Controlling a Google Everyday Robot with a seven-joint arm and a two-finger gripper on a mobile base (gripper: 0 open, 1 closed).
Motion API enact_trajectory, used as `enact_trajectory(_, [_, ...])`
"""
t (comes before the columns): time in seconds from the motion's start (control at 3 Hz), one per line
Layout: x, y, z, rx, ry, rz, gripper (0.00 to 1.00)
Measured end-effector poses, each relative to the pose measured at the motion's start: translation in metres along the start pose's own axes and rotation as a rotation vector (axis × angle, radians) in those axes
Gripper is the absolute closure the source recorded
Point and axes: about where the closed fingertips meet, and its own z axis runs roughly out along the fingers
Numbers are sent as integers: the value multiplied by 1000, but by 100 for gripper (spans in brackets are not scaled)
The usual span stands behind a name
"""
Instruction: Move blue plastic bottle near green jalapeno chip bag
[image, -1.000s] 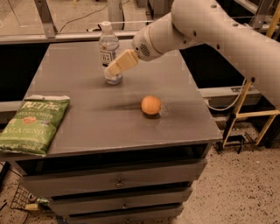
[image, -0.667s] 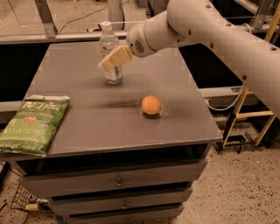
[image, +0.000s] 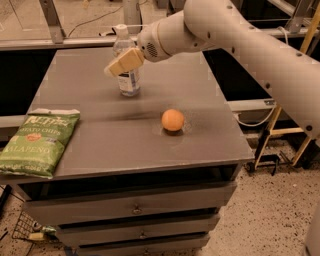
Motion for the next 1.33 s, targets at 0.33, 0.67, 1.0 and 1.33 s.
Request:
enact_trajectory(0.33, [-4,0,9,-22,-8,-1,22])
enact_trajectory(0.67, [-5,1,13,-30,-9,0,45])
enact_trajectory(1.0, [-10,3,12,-56,-18,-13,69])
enact_trajectory(1.33, [-24,13,-13,-92,-35,-65,92])
